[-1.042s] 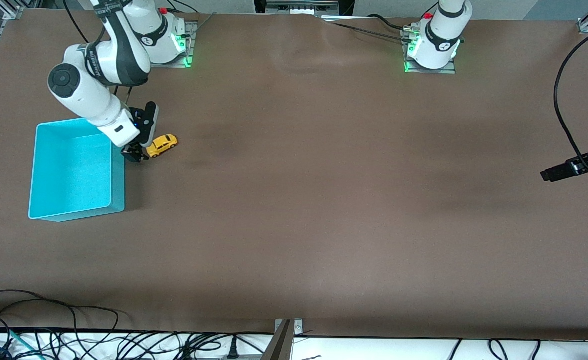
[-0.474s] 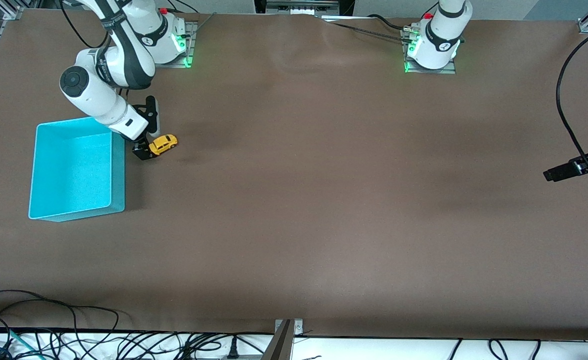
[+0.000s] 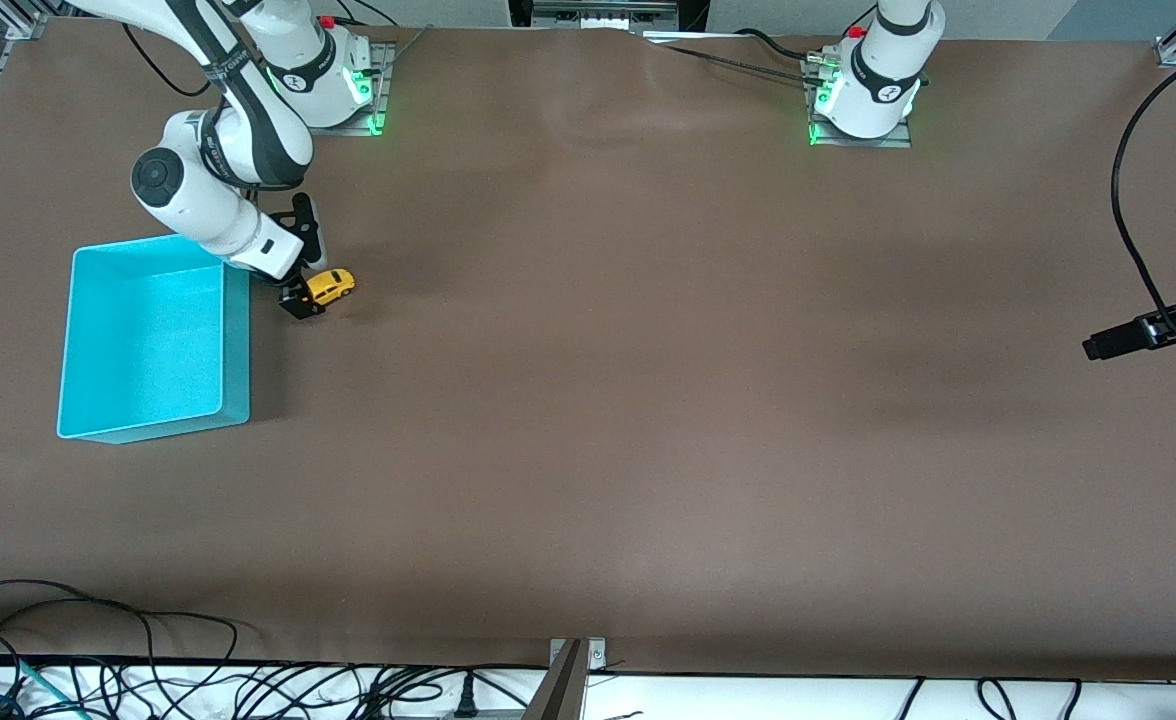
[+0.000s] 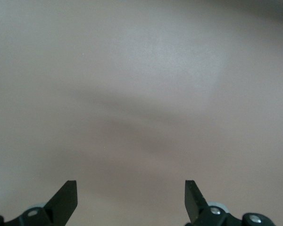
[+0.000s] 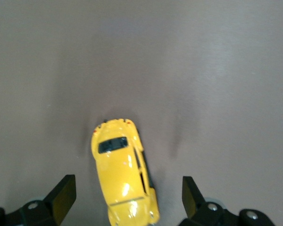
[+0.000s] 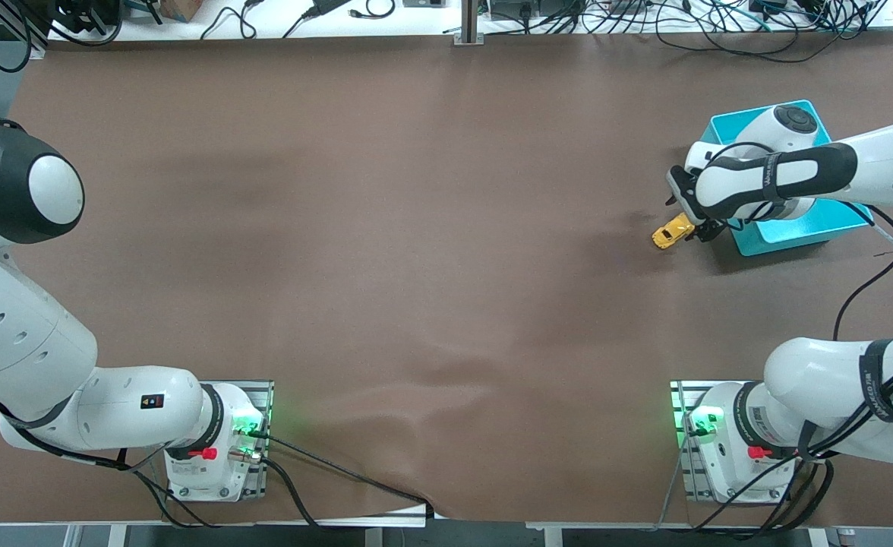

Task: Wind up and store yellow beetle car
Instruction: 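Close the right gripper on the yellow car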

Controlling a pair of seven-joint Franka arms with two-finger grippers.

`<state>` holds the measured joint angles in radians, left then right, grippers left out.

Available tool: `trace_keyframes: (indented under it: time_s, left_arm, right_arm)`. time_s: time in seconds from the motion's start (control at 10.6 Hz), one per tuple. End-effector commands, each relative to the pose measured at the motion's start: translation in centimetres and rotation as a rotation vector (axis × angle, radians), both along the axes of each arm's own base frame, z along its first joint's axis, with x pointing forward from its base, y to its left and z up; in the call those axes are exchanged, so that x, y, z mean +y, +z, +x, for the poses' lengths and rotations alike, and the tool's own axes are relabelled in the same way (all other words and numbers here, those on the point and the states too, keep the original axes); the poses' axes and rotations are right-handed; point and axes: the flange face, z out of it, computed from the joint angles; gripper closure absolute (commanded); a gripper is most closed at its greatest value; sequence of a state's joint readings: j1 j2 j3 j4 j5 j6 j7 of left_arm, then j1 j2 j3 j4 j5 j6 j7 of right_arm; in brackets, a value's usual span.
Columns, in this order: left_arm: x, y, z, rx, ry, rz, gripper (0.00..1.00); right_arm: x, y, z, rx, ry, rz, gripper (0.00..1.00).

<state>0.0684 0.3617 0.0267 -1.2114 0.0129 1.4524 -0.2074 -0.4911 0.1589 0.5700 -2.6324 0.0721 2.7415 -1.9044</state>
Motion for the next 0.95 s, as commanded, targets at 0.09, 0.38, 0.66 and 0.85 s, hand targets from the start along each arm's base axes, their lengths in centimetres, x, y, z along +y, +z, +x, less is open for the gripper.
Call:
trace_keyframes:
  time_s: [0.09,0.38,0.66,0.85]
  left_arm:
    - [-0.14,0.57,-0.11,-0.013,-0.021,-0.029,0.00]
    - [-0.14,0.57,-0.11,-0.013,-0.021,-0.029,0.00]
    - [-0.24,0.64,-0.09,-0.014,-0.023,-0.029,0.00]
    - [-0.24,0.64,-0.09,-0.014,-0.023,-0.029,0.00]
  right_arm:
    - [0.10,-1.26,-1.02,-0.010,0.031,0.015,0.00]
    - [-0.33,-1.27,-0.93,-0.014,0.052,0.017,0.00]
    - [-0.59,-1.25,-0.88,-0.017,0.050,0.017,0.25]
    - [-0.59,-1.25,-0.88,-0.017,0.050,0.017,0.70]
